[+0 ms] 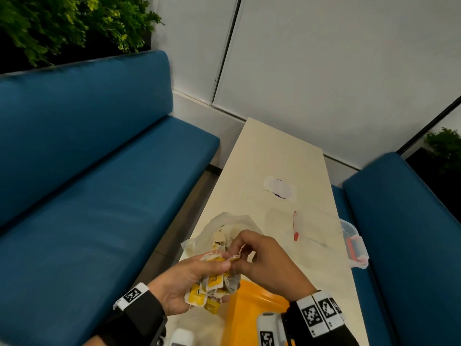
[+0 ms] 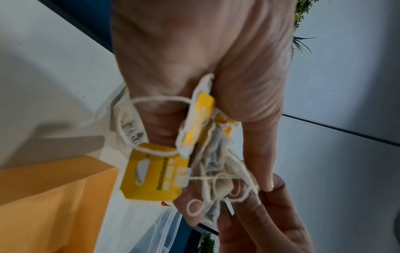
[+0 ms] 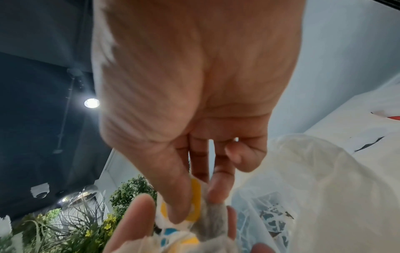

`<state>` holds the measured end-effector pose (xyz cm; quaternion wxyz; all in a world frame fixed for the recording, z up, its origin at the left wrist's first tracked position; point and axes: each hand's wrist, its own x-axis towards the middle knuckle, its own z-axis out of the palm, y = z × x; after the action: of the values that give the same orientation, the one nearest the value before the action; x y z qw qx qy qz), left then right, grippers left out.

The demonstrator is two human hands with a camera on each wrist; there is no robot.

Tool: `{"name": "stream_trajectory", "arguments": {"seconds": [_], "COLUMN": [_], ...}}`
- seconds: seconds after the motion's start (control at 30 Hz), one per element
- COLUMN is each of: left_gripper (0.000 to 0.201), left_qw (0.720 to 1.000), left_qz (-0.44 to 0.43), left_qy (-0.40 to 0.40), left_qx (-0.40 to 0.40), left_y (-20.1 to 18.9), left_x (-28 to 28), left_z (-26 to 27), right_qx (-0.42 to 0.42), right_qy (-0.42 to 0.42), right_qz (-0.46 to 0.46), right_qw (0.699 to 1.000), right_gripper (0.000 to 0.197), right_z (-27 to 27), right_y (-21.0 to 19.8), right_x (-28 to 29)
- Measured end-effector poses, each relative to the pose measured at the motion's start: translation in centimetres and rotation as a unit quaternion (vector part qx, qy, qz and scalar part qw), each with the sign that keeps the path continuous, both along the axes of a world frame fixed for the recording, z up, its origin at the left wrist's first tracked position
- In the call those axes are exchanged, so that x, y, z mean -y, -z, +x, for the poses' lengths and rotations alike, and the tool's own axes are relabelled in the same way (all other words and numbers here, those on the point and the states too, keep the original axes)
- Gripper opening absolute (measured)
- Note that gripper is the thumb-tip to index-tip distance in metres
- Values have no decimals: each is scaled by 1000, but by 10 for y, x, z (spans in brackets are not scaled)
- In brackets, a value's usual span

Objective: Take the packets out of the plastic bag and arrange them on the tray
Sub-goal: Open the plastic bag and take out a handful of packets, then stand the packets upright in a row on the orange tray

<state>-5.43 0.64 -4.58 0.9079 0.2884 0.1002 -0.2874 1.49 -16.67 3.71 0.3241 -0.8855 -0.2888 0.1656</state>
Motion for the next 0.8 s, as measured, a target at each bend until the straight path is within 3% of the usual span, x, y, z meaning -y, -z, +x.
{"name": "stream_trajectory", "arguments": {"seconds": [0.13,0.3,0.43,0.6,0.8], "left_gripper": [64,65,54,50,50], "left_qw": [1000,999,997,995,988], "left_qz": [-16,19,34,60,110], "left_qy": [3,-15,-14,13,72], "left_qx": [-5,-40,-62,-78,-79], "left_y": [3,13,19,29,38], "left_x": [2,3,4,13,30], "left_z": [-1,-6,-12,-18,-18], "right_qx": [-29,-28,-21,-77,-39], "right_qy": [15,70,106,140,172], "right_qz": [20,52,82,102,31], "right_qw": [999,996,991,982,984], "right_gripper": [25,17,23,10,7], "right_z": [2,1,0,-5,-12], "right_y": [1,1,3,8,27], "right_x": [5,15,29,46,62]}}
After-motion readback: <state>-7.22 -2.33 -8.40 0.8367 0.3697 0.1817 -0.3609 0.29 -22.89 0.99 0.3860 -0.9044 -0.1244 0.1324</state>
